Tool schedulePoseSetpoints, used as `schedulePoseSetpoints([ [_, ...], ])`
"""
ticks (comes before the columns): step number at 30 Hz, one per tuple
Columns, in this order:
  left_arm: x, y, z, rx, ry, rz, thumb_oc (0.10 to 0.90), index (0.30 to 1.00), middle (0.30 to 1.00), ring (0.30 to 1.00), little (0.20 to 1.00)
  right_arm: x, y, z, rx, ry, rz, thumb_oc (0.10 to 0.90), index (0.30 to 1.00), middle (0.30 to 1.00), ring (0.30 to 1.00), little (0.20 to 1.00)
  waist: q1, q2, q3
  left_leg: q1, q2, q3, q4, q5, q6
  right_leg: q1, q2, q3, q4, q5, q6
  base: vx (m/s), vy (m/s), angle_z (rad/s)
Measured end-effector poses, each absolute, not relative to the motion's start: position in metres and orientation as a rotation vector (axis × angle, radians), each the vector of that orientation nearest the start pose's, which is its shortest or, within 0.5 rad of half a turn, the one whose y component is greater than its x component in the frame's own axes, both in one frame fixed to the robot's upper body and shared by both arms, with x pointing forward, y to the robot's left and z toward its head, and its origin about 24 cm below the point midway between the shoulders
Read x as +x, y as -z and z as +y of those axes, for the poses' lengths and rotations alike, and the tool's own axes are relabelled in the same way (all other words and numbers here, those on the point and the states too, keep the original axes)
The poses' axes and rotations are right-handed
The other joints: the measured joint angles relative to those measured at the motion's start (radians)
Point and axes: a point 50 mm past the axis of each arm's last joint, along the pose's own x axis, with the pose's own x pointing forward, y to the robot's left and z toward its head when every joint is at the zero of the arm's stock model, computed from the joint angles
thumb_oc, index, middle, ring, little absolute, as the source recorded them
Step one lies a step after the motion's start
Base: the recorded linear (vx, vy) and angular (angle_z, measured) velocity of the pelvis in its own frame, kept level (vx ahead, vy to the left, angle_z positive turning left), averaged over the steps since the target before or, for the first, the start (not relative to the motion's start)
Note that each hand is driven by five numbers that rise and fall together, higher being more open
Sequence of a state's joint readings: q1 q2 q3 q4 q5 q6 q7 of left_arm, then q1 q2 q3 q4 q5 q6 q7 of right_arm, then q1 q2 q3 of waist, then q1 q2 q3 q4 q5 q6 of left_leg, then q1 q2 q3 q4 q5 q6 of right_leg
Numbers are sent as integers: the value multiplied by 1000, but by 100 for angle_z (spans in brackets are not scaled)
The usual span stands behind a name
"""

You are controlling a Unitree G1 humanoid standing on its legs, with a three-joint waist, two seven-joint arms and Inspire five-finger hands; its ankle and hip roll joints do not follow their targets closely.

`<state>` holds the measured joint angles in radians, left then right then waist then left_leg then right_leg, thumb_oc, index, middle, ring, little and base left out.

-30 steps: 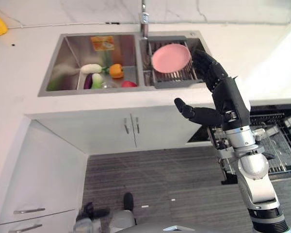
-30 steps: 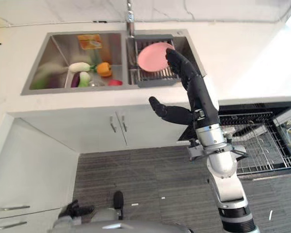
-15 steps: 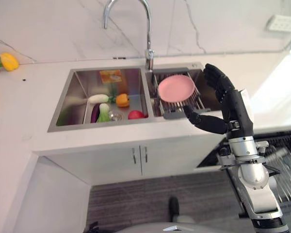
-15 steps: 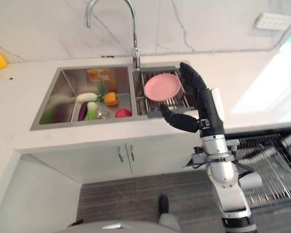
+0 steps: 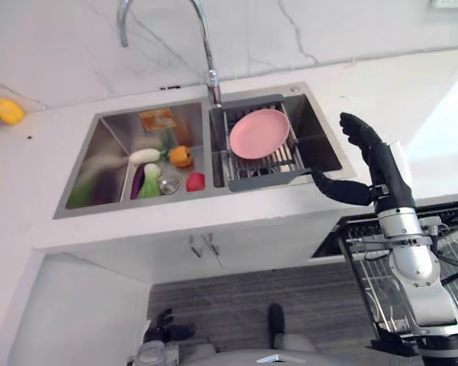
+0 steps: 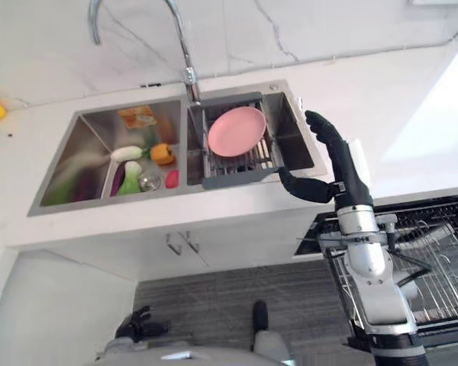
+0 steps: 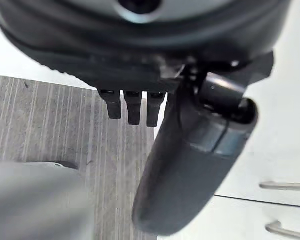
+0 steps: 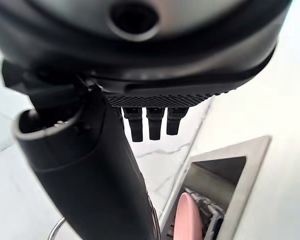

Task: Place the dishes in the dishwasher.

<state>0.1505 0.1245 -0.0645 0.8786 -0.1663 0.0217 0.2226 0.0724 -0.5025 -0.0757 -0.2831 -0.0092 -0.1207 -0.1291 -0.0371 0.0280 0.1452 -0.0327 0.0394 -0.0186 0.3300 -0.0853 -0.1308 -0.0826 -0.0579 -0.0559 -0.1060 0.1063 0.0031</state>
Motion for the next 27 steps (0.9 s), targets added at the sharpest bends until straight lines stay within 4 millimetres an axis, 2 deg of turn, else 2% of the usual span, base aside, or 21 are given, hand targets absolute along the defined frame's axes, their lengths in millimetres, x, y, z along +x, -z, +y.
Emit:
schedulePoseSetpoints([
  [2,100,151,196,82,-300,1045,800,900,900,900,900,232,-131,-230,-503,102,-368,800,900,900,900,900,-6,-3,0,2,-9,4,-30,-16,5,-5,-10,4,0,0,0,151,-7,-15],
  [3,103,153,192,75,-295,1051,800,900,900,900,900,233,-131,-231,-523,103,-362,800,900,900,900,900,-20,-14,7,11,-25,8,-130,-21,23,-8,-25,16,0,-1,1,164,-5,-1],
  [4,106,155,193,90,-286,1071,800,900,900,900,900,233,-130,-232,-541,102,-343,800,900,900,900,900,-27,-27,15,22,-48,16,-271,-2,49,-13,-44,15,-1,-13,18,100,-13,3],
  [5,106,159,188,88,-282,1089,800,900,900,900,900,232,-130,-237,-572,97,-321,800,900,900,900,900,-26,-1,15,27,-20,38,-400,18,66,-21,-27,-10,10,-66,92,90,7,7],
  [6,103,163,184,87,-292,1126,800,900,900,900,900,232,-131,-243,-606,103,-304,800,900,900,900,900,-30,66,13,17,69,36,-428,4,52,-19,31,-42,55,-74,61,80,11,7],
  [7,101,164,192,47,-357,1155,800,900,900,900,900,232,-126,-244,-607,110,-271,800,900,900,900,900,-30,33,16,33,85,61,-419,115,5,31,28,-53,9,-10,7,95,31,-13],
  [8,104,162,197,57,-374,1145,800,900,900,900,900,232,-119,-241,-619,90,-240,800,900,900,900,900,-12,4,8,57,62,57,-417,98,-1,41,17,-30,-2,-26,31,80,26,-36],
  [9,105,161,196,67,-358,1125,800,900,900,900,900,230,-122,-239,-642,64,-245,800,900,900,900,900,-7,0,0,68,52,57,-412,61,22,39,16,-17,-2,-39,45,64,47,-42],
  [10,103,161,193,84,-331,1123,800,900,900,900,900,227,-125,-237,-656,52,-256,800,900,900,900,900,-17,1,-1,65,61,60,-430,70,58,45,16,-30,5,-32,57,44,47,-7],
  [11,100,161,196,104,-324,1114,800,900,900,900,900,223,-124,-236,-672,40,-245,800,900,900,900,900,-28,-17,-13,75,56,59,-429,68,65,70,8,-51,2,-27,55,33,60,11],
  [12,96,160,204,115,-335,1117,800,900,900,900,900,222,-124,-235,-680,20,-240,800,900,900,900,900,-23,-47,-30,88,39,61,-428,68,64,88,-6,-52,-1,-34,43,28,59,15],
  [13,92,161,207,121,-350,1128,800,900,900,900,900,222,-126,-234,-697,5,-241,800,900,900,900,900,-22,-54,-40,97,39,56,-428,69,77,103,-7,-54,-1,-36,46,31,64,6],
  [17,90,161,210,125,-358,1136,800,900,900,900,900,224,-139,-232,-801,-63,-259,800,900,900,900,900,-12,-61,-56,128,31,54,-423,83,127,133,-13,-52,3,-35,51,33,55,1],
  [20,85,162,212,125,-364,1154,800,900,900,900,900,232,-153,-232,-932,-113,-261,800,900,900,900,900,-4,-67,-83,139,25,61,-423,84,128,140,-18,-46,4,-32,55,40,60,-7],
  [24,82,163,217,113,-389,1167,800,900,900,900,900,246,-181,-233,-1187,-134,-286,800,900,900,900,900,4,-72,-89,165,24,68,-423,84,127,160,-19,-34,4,-31,56,18,45,-8],
  [27,89,156,219,138,-363,1135,800,900,900,900,900,258,-195,-221,-1255,-156,-321,800,900,900,900,900,15,-75,-95,166,22,78,-428,80,125,163,-19,-25,3,-31,57,18,69,-13],
])
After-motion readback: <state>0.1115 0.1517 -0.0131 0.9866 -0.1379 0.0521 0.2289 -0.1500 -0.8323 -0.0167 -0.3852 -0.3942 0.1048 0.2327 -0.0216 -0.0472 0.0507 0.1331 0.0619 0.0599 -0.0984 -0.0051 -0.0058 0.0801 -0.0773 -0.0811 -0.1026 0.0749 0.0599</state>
